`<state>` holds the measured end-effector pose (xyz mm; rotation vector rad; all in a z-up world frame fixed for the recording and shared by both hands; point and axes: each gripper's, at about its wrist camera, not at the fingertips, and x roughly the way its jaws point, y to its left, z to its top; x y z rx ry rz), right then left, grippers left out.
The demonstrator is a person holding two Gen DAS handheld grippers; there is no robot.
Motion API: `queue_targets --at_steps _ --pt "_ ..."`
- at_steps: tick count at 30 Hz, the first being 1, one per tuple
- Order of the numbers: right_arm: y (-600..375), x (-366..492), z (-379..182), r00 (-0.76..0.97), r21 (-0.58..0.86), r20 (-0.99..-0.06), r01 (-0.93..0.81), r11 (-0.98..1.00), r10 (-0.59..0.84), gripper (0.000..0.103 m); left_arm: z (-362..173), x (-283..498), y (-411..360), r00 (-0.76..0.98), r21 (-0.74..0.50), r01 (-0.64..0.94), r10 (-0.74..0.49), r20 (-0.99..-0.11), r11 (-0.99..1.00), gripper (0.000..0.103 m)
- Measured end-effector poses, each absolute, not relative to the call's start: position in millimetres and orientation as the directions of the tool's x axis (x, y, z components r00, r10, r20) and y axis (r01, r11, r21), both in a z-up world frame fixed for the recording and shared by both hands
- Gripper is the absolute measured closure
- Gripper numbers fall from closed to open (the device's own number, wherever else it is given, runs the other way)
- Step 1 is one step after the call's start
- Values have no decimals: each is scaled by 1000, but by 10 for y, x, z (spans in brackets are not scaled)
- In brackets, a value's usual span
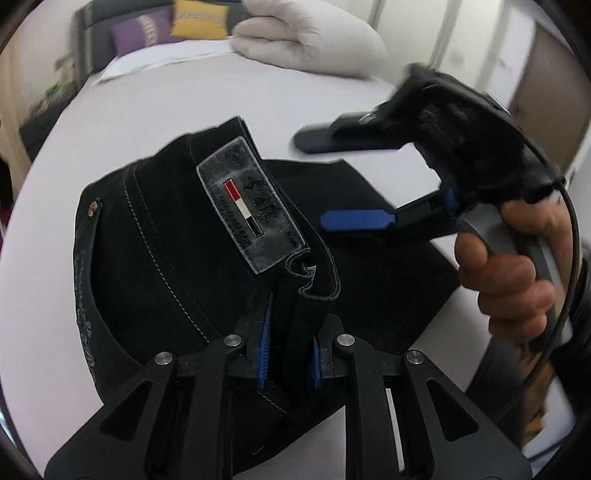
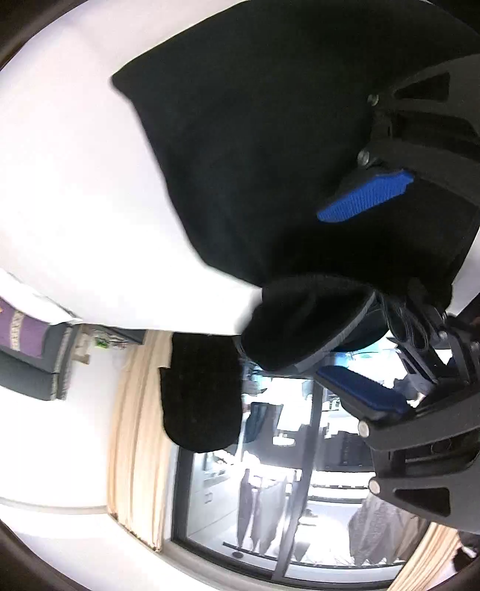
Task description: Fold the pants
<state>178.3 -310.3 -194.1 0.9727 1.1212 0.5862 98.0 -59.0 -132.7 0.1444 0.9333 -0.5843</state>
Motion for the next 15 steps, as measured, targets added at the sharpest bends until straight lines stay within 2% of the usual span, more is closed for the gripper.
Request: queue_targets --at_steps 2,6,9,11,13,15 --pt "-3085 1766 -2046 338 872 -481 85 483 809 18 -1331 945 -694 478 -67 554 -382 -791 830 87" --pt "-2941 1791 -1995 326 885 -450 41 463 831 18 -1378 916 -820 489 -18 576 -363 -793 817 87" --pt "-2761 1879 -1961 270 852 -507 14 523 819 18 -1390 847 -911 499 12 597 -360 -788 802 87" --pt "-2681 1944 -1954 242 814 -564 2 581 789 36 -1409 812 -913 503 29 606 -355 -788 795 87" --pt "-2684 1985 -1954 240 808 -573 7 589 784 74 -1418 796 -923 496 24 608 -356 -792 794 87" --pt "-2692 1985 -1922 256 776 -610 1 630 750 82 -1408 660 -933 494 26 616 -360 -792 787 87"
